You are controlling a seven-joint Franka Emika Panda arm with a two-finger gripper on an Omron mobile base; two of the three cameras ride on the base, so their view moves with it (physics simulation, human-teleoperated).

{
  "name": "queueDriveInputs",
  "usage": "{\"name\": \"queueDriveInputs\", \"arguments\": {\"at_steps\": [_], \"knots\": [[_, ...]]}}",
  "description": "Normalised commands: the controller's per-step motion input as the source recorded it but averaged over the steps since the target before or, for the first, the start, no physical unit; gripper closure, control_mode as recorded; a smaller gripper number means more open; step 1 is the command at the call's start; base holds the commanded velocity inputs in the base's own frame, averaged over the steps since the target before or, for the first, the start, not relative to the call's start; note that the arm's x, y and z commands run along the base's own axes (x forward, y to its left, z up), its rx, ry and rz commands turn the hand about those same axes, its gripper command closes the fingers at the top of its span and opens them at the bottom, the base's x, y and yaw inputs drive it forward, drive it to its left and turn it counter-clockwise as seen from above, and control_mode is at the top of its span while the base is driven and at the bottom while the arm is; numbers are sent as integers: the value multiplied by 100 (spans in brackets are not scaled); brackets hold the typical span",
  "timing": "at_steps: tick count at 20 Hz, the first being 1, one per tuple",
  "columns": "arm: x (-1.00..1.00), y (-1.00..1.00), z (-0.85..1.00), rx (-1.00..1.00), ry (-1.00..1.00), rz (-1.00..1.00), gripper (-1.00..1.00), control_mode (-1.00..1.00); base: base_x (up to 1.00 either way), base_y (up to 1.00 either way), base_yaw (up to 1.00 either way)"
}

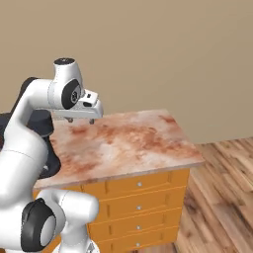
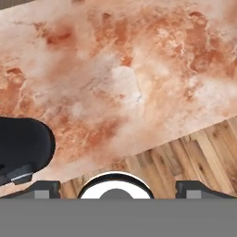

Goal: Navigate to the microwave.

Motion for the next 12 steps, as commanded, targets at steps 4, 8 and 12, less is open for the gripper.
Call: {"name": "queueDriveInputs", "arguments": {"at_steps": [4,8,12], "knots": [[0,0,0,0,0,0,-100,100,7,-29,-70],[0,0,0,0,0,0,-100,100,16,-29,-72],[0,0,0,0,0,0,-100,100,16,-22,-73]]}}
